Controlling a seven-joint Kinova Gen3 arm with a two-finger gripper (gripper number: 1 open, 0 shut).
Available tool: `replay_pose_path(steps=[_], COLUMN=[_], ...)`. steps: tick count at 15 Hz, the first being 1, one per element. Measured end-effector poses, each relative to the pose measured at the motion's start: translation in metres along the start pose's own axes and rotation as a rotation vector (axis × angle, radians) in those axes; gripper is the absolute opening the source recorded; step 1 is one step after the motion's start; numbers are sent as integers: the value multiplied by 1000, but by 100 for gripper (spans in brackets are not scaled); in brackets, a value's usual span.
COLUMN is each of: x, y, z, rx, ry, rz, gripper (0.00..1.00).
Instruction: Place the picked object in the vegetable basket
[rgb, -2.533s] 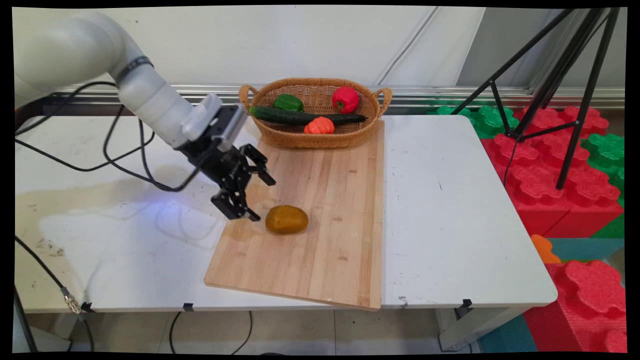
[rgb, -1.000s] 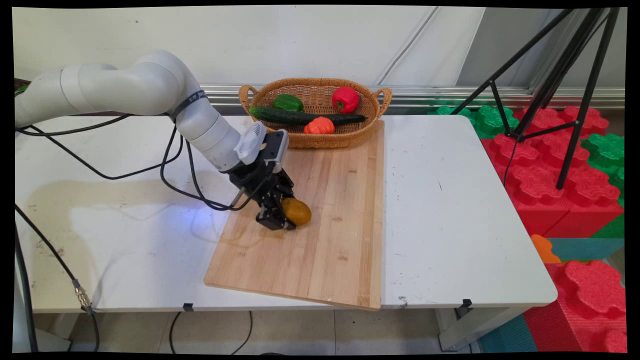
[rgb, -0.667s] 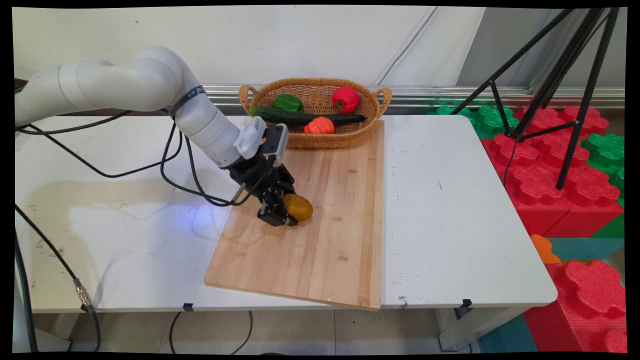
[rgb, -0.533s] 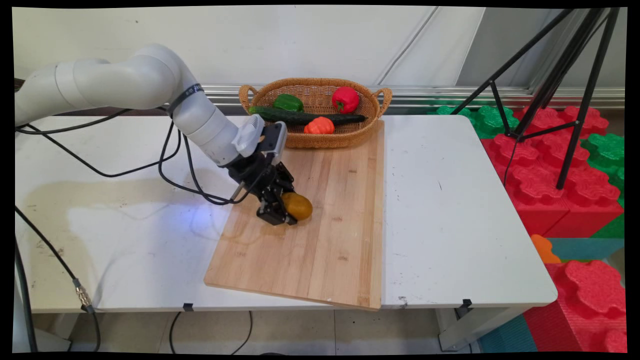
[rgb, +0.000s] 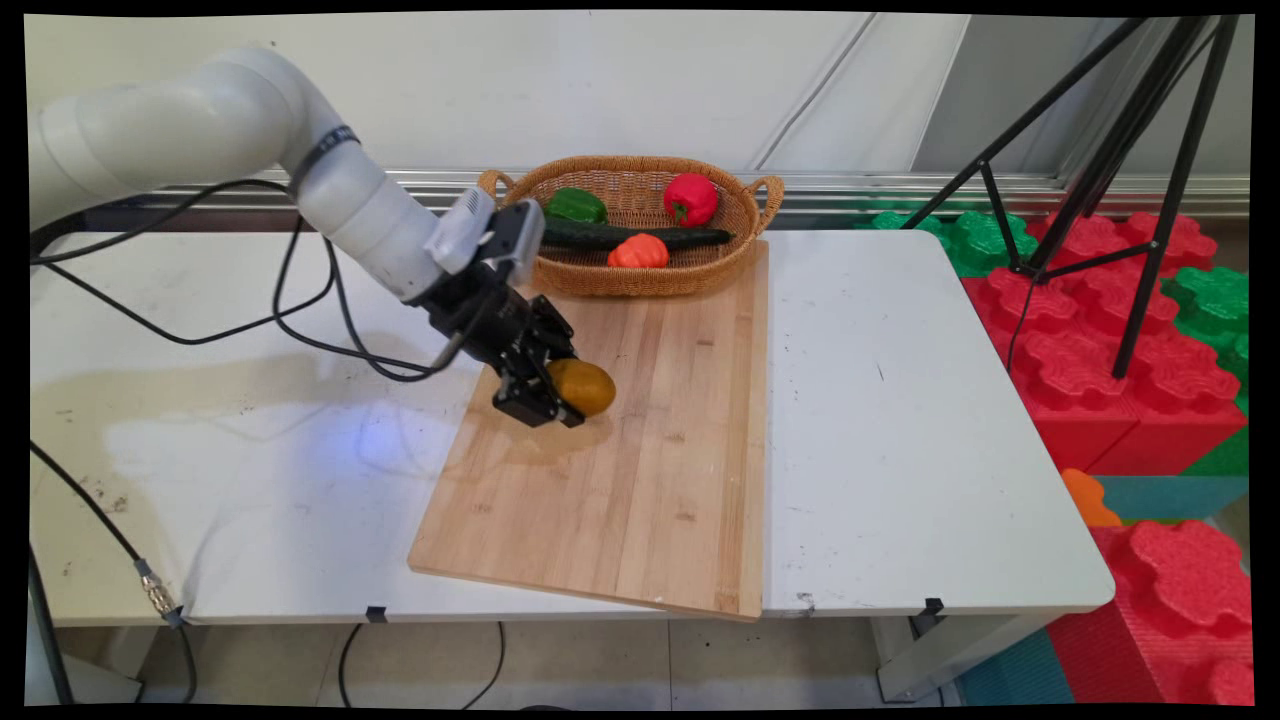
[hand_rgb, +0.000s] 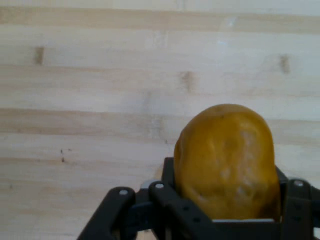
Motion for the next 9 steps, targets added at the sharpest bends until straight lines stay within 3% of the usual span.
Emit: replay_pose_path(steps=[9], x=[-10], y=[3], z=[-70], rx=[1], ry=[106], rz=[-28], gripper=[0])
